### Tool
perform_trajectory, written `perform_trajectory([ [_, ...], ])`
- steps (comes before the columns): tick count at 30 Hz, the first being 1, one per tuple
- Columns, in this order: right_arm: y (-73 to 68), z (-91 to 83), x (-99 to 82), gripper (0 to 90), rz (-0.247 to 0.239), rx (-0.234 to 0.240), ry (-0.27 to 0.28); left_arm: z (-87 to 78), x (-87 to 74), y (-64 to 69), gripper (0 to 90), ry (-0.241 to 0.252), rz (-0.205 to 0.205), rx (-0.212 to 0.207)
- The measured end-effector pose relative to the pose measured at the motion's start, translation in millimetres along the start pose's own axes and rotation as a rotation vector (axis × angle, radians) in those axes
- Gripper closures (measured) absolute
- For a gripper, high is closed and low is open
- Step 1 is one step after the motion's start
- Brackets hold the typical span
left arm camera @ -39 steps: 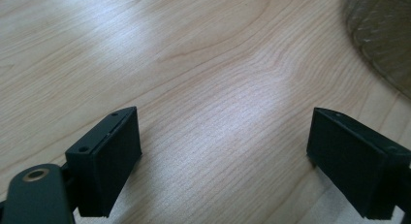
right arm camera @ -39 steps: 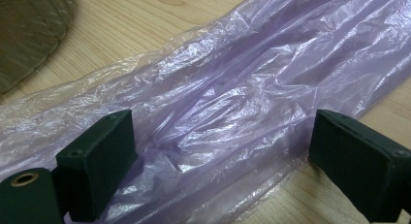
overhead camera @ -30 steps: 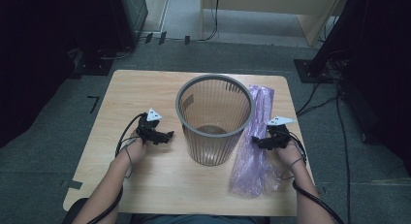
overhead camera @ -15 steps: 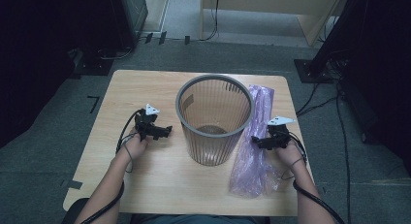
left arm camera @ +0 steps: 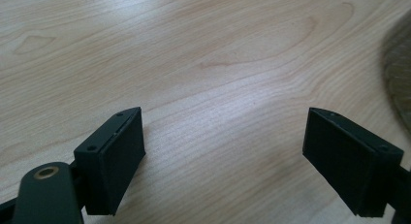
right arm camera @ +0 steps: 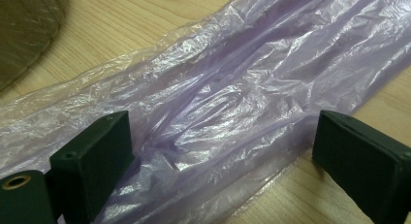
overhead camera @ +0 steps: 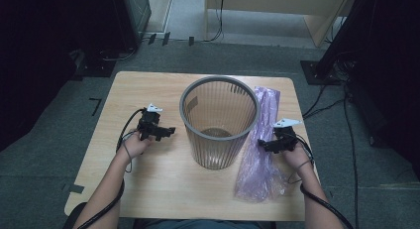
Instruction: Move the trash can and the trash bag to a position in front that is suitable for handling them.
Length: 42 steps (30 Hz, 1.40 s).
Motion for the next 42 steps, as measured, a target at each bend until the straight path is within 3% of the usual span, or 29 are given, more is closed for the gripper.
perform_trajectory([
  [1, 0.4, -0.9, 0.5, 7.5, 0.019, 0.007, -0.001, -3.2, 2.3, 2.3, 14.5, 0.004, 0.006, -0.028],
  [2, 0.4, -0.9, 0.5, 7.5, 0.019, 0.007, -0.001, -3.2, 2.3, 2.3, 14.5, 0.004, 0.006, -0.028],
  [5, 2.1, -2.2, 0.6, 7.8, 0.026, 0.012, -0.004, -5.9, 7.7, 7.0, 14.5, 0.001, -0.02, -0.085],
  [10, 2.5, -3.2, 1.5, 7.9, 0.026, 0.006, -0.024, -9.7, 13.9, 9.0, 15.1, -0.007, -0.033, -0.087],
  [13, 2.3, -4.7, 3.5, 7.9, 0.031, 0.01, -0.019, -14.1, 17.5, 11.9, 15.3, -0.013, -0.042, -0.117],
  [14, 2.3, -4.7, 3.5, 7.9, 0.031, 0.01, -0.019, -15.4, 18.3, 13.1, 15.3, -0.015, -0.037, -0.126],
  [15, 2.7, -5.4, 4.7, 7.9, 0.034, 0.016, -0.017, -17.3, 18.9, 14.2, 16.4, -0.02, -0.006, -0.128],
  [23, -0.1, -7.2, 8.6, 8.0, 0.041, 0.026, -0.019, -24.1, 23.6, 20.7, 17.0, -0.026, 0.021, -0.158],
  [24, -0.4, -7.8, 10.1, 8.0, 0.034, 0.022, -0.02, -25.3, 24.5, 21.9, 25.8, -0.023, 0.028, -0.154],
  [27, -1.3, -10.1, 14.2, 8.0, 0.036, 0.011, -0.011, -28.7, 27.8, 27.0, 24.9, -0.012, 0.046, -0.175],
  [31, -1.8, -14.2, 19.1, 8.0, 0.054, 0.002, 0.001, -30.8, 30.7, 30.1, 25.8, -0.009, 0.039, -0.184],
  [33, -3.6, -18.1, 23.4, 8.1, 0.091, 0.018, 0.008, -32.3, 33.6, 32.5, 27.6, -0.001, 0.012, -0.199],
  [37, -7.9, -22.2, 29.2, 8.2, 0.082, 0.043, 0.041, -35.2, 36.7, 34.5, 30.3, 0.033, 0.04, -0.21],
  [42, -12.9, -25.0, 33.7, 8.1, 0.087, 0.053, 0.05, -36.4, 39.3, 36.1, 28.8, 0.058, 0.019, -0.227],
])
Point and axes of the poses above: each handheld gripper's, and its own axes: z roughly forward along the jaws, x roughly out of its top, y roughly to its right, the point moved 5 cm from there along z, roughly forward along the jaws, and after that the axes turned 11 degrees about y, right-handed, at the moved point
